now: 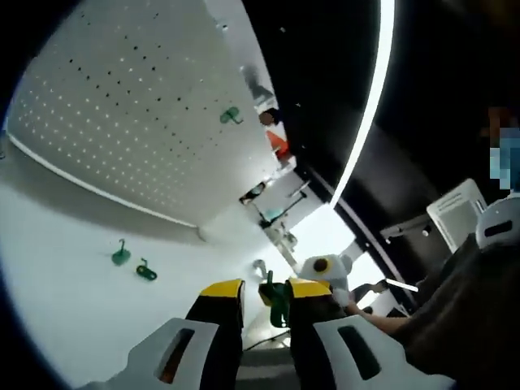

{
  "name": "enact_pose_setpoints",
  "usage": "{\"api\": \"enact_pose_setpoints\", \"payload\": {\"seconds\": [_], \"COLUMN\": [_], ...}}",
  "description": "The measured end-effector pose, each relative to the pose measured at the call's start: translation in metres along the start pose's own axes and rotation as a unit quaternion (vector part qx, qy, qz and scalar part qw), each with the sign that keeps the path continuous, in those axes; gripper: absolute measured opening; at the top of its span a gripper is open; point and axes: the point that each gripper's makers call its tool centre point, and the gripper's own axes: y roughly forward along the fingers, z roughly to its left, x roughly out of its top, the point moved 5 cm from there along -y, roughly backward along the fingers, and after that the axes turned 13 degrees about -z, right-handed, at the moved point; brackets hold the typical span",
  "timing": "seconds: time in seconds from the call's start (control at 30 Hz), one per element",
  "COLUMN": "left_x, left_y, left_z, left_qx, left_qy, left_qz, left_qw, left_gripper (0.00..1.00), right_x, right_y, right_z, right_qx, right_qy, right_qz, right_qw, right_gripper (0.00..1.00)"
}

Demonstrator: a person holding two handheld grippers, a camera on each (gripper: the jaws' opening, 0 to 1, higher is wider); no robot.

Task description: Insert the hook assembly into the mounting plate slot until the hook locks in place.

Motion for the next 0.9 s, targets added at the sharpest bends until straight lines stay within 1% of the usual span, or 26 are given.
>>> {"api": "enact_pose_setpoints", "payload": {"seconds": [0.1, 0.17, 0.2, 0.27, 0.3, 0.43, 0.6, 0.67, 0.77, 0.8, 0.83, 0.87, 0.9], "left_x": [-0.001, -0.001, -0.001, -0.001, -0.001, -0.001, -0.001, 0.0, 0.002, 0.003, 0.003, 0.003, 0.003], "left_y": [0.001, 0.003, 0.003, 0.002, 0.002, 0.002, 0.004, 0.005, 0.006, 0.007, 0.007, 0.008, 0.008], "left_z": [-0.005, -0.005, -0.007, -0.007, -0.008, -0.009, -0.01, -0.01, -0.011, -0.01, -0.01, -0.009, -0.008], "left_qx": [-0.018, -0.021, -0.025, -0.033, -0.035, -0.033, -0.025, -0.024, -0.017, -0.01, -0.007, 0.002, 0.01], "left_qy": [-0.004, -0.008, -0.028, -0.028, -0.037, -0.041, -0.022, -0.003, 0.012, 0.033, 0.037, 0.054, 0.067], "left_qz": [0.006, 0.006, 0.006, 0.006, 0.007, 0.009, 0.013, 0.015, 0.017, 0.019, 0.023, 0.029, 0.033], "left_qw": [0.9998, 0.9997, 0.9993, 0.999, 0.9987, 0.9986, 0.9994, 0.9996, 0.9996, 0.9992, 0.999, 0.9981, 0.9972], "left_gripper": [0.07, 0.06, 0.05, 0.05, 0.04, 0.02, 0.01, 0.01, 0.01, 0.01, 0.01, 0.01, 0.01], "right_x": [-0.001, -0.002, -0.001, -0.002, -0.002, -0.003, -0.003, -0.002, -0.001, 0.0, 0.0, 0.001, 0.002], "right_y": [0.0, 0.001, 0.001, 0.0, 0.0, -0.001, 0.0, 0.001, 0.001, 0.001, 0.001, 0.001, 0.001], "right_z": [0.003, 0.006, 0.005, 0.008, 0.008, 0.007, 0.005, 0.005, 0.003, 0.001, 0.0, -0.002, -0.005], "right_qx": [0.012, 0.022, 0.021, 0.031, 0.032, 0.034, 0.03, 0.028, 0.022, 0.016, 0.013, 0.009, 0.001], "right_qy": [0.006, 0.017, 0.013, 0.018, 0.018, 0.014, -0.006, -0.014, -0.017, -0.02, -0.021, -0.021, -0.035], "right_qz": [0.002, 0.005, 0.005, 0.007, 0.009, 0.015, 0.016, 0.016, 0.018, 0.015, 0.016, 0.017, 0.015], "right_qw": [0.9999, 0.9996, 0.9997, 0.9993, 0.9993, 0.9992, 0.9994, 0.9994, 0.9995, 0.9996, 0.9996, 0.9996, 0.9993], "right_gripper": [0.15, 0.15, 0.15, 0.15, 0.15, 0.15, 0.15, 0.16, 0.16, 0.15, 0.15, 0.15, 0.15]}}
